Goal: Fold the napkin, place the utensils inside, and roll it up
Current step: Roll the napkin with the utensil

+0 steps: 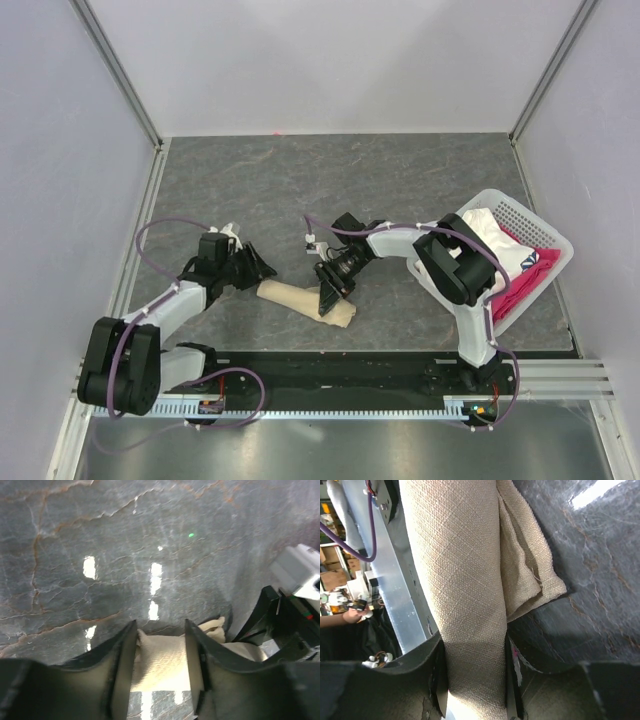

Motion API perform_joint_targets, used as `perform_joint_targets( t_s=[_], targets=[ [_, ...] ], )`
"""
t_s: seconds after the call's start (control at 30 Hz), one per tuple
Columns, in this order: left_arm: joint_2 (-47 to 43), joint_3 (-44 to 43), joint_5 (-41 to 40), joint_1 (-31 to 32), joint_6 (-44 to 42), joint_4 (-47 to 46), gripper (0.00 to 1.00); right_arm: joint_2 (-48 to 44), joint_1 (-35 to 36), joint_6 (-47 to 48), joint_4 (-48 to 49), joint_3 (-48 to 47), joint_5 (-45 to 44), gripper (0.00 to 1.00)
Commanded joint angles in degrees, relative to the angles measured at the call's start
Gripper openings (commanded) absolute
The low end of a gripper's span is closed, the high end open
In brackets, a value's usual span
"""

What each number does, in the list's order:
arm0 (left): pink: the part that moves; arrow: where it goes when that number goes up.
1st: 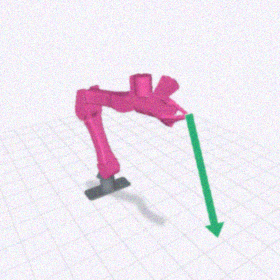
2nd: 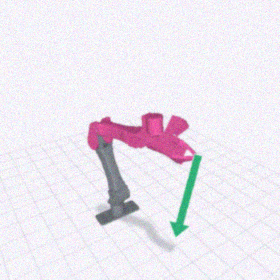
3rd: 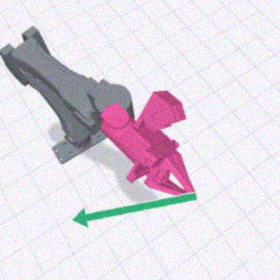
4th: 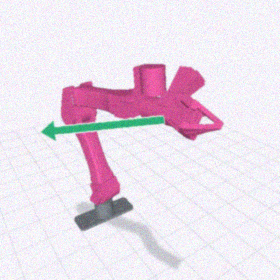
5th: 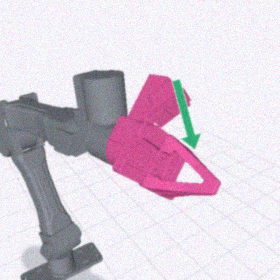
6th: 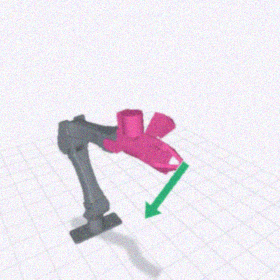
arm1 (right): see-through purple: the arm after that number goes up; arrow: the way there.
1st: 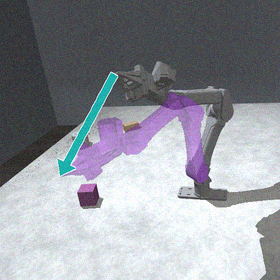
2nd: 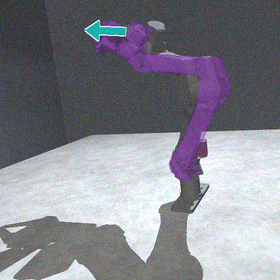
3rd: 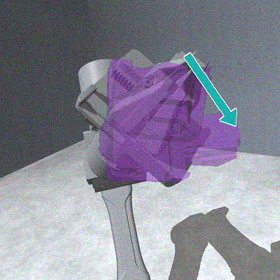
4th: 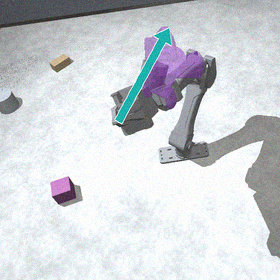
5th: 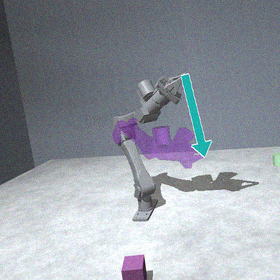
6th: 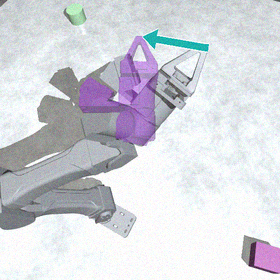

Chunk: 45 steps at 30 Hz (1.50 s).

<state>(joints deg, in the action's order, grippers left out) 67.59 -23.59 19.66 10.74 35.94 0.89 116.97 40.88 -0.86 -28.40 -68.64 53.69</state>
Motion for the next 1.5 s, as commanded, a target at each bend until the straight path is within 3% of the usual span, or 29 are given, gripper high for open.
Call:
perform_joint_targets(
  t_s=[0.0, 0.2, 0.3, 0.33, 0.43, 0.6, 0.7, 0.87, 1.03, 1.27, 1.47],
  targets=[
    [2.8, 0.8, 1.2, 0.0, -1.0, -2.0, 0.40, 3.9, -0.1, 2.7, -1.2, 0.6, -6.5, 0.33],
    [6.3, -0.5, 1.3, 0.0, -1.0, -1.4, 0.14, 3.8, -0.3, 1.8, -1.4, -0.2, -7.9, 0.39],
    [8.3, -1.8, 1.1, 0.0, -1.2, -1.2, 0.05, 1.3, -0.2, 1.5, -2.5, -1.6, -11.5, 0.57],
    [8.9, -2.2, 1.3, 0.0, -1.4, 0.6, 0.04, 0.6, -0.2, 1.6, -3.7, -2.0, -14.5, 0.65],
    [9.8, -3.4, 1.6, 0.0, -1.9, 1.4, 0.02, -3.1, -0.2, 1.6, -5.5, -4.3, -21.4, 0.74],
    [11.2, -4.5, 2.5, 0.0, -2.2, 2.0, 0.02, -9.9, 1.3, 1.7, -3.6, -5.8, -30.3, 0.83],
    [12.0, -5.1, 3.2, 0.0, -2.1, 2.1, 0.02, -13.6, 7.2, 2.5, -0.6, -4.9, -42.1, 0.87],
    [12.7, -5.8, 3.5, 0.0, -2.1, 2.4, 0.02, -15.5, 18.5, 1.6, 5.1, -2.6, -57.6, 0.89],
    [13.0, -6.4, 3.7, 0.0, -2.1, 2.6, 0.02, -14.0, 24.1, 0.9, 8.8, -2.2, -61.0, 0.91],
    [12.6, -6.6, 4.1, 0.0, -2.1, 2.8, 0.02, -9.1, 26.0, 1.6, 7.2, -3.7, -66.3, 0.90],
    [12.6, -6.9, 4.4, 0.0, -2.0, 2.8, 0.02, -7.1, 25.9, 3.4, 6.0, -3.9, -65.2, 0.83]
  ],
)
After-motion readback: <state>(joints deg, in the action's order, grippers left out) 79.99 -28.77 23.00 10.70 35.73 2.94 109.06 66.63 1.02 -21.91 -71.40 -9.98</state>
